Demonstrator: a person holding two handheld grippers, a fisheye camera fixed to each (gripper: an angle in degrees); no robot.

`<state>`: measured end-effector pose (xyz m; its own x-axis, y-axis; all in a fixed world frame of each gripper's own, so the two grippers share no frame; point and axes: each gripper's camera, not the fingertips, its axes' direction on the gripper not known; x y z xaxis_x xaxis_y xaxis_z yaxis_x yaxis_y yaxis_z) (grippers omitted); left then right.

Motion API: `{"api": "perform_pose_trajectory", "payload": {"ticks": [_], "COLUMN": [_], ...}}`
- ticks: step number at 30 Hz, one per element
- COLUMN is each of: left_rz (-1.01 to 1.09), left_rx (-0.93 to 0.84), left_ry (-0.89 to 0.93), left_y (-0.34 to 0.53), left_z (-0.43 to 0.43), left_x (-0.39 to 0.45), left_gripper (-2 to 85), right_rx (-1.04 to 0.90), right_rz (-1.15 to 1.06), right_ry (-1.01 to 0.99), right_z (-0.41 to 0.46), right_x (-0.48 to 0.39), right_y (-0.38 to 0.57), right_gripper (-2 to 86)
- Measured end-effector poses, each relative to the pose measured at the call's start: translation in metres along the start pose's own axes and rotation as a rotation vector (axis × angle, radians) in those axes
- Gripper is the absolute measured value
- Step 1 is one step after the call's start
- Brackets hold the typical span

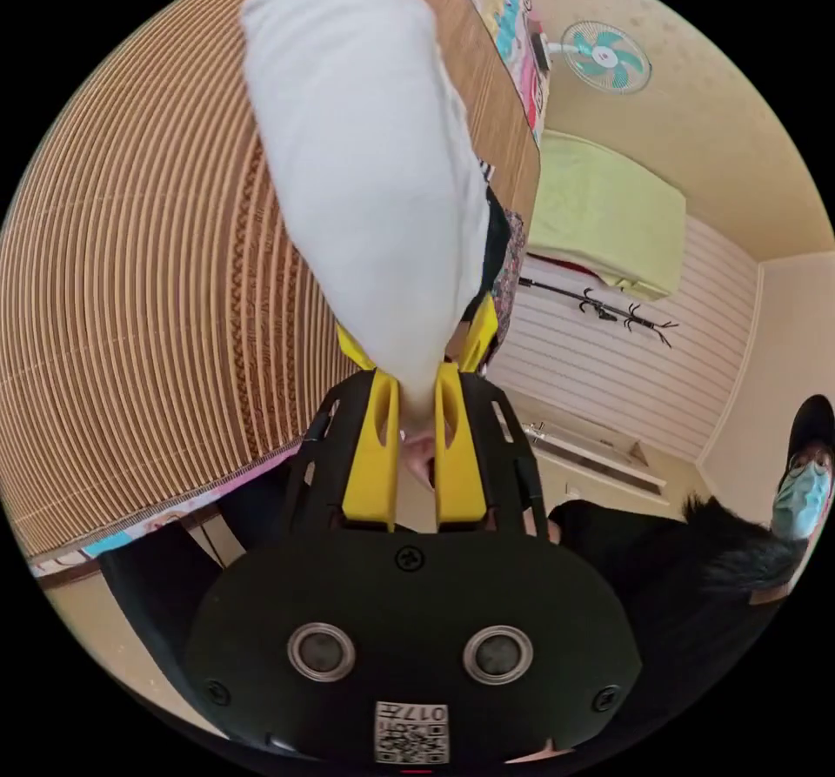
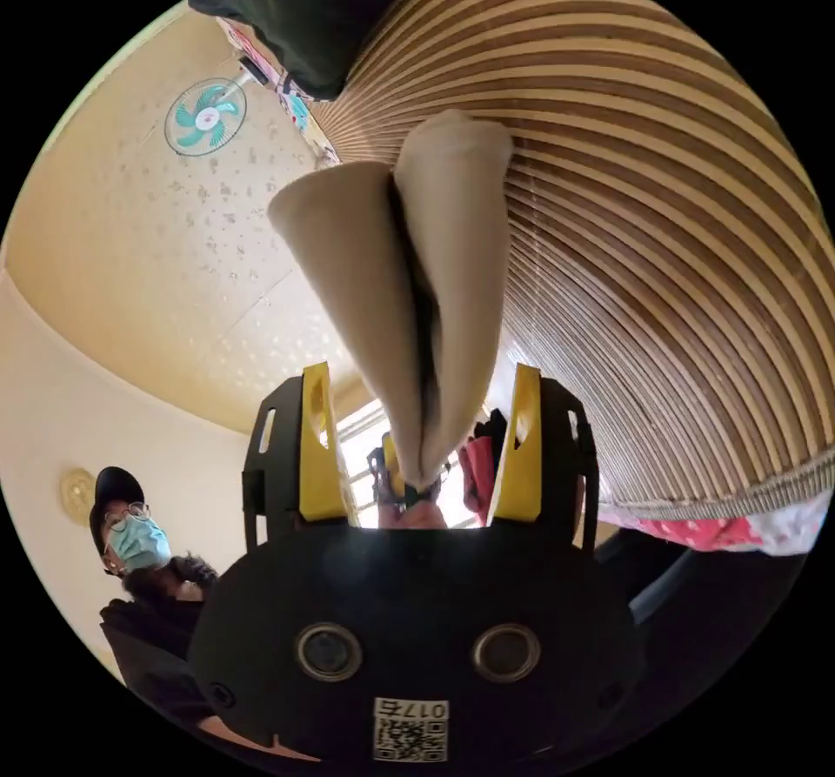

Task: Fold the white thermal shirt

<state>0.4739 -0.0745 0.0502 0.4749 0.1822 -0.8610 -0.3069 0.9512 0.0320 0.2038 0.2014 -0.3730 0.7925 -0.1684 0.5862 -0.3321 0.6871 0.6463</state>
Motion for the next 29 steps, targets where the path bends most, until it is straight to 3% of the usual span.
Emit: {"api": "perform_pose_trajectory", "payload": {"ticks": [3,7,13,17,19,21,23,25,27,29], "left_rz": [0.105,0.339,0.540,0.528,0.542,0.568,0.543,0.395,0.197,0.057], "left_rx": [0.038,0.039,0.037,0.059,0.085,0.093,0.133,0.337,0.537,0.618], "left_ry": [-0.097,-0.034,-0.153,-0.438,-0.716,-0.946,-1.175,-1.368,-1.349,-1.161], "left_y": [0.029,0.042,0.092,0.127,0.158,0.184,0.211,0.252,0.286,0.317], "left_z": [0.002,-0.011,-0.024,-0.037,-0.049,-0.058,-0.072,-0.111,-0.156,-0.201], "left_x": [0.050,0.119,0.181,0.182,0.184,0.184,0.177,0.162,0.143,0.115], "left_gripper": [6.7,7.9,6.5,6.1,5.1,4.3,3.1,1.6,0.8,0.8], "right_rx": [-0.146,-0.283,-0.237,-0.059,0.176,0.383,0.403,0.445,0.429,0.355], "right_rz": [-0.093,-0.395,-0.676,-0.637,-0.271,-0.076,-0.136,-0.219,-0.274,-0.289], "right_ry": [-0.102,-0.181,-0.101,0.172,0.485,0.643,0.694,0.631,0.568,0.506], "right_z": [0.025,0.037,-0.031,-0.117,-0.188,-0.226,-0.232,-0.220,-0.194,-0.155], "right_x": [-0.019,-0.097,-0.221,-0.236,-0.211,-0.198,-0.197,-0.186,-0.173,-0.156], "right_y": [-0.027,-0.033,-0.060,-0.089,-0.098,-0.073,-0.044,-0.003,0.024,0.044], "right_gripper": [22.3,19.2,15.1,12.4,11.6,11.6,10.2,7.8,4.3,2.3]}}
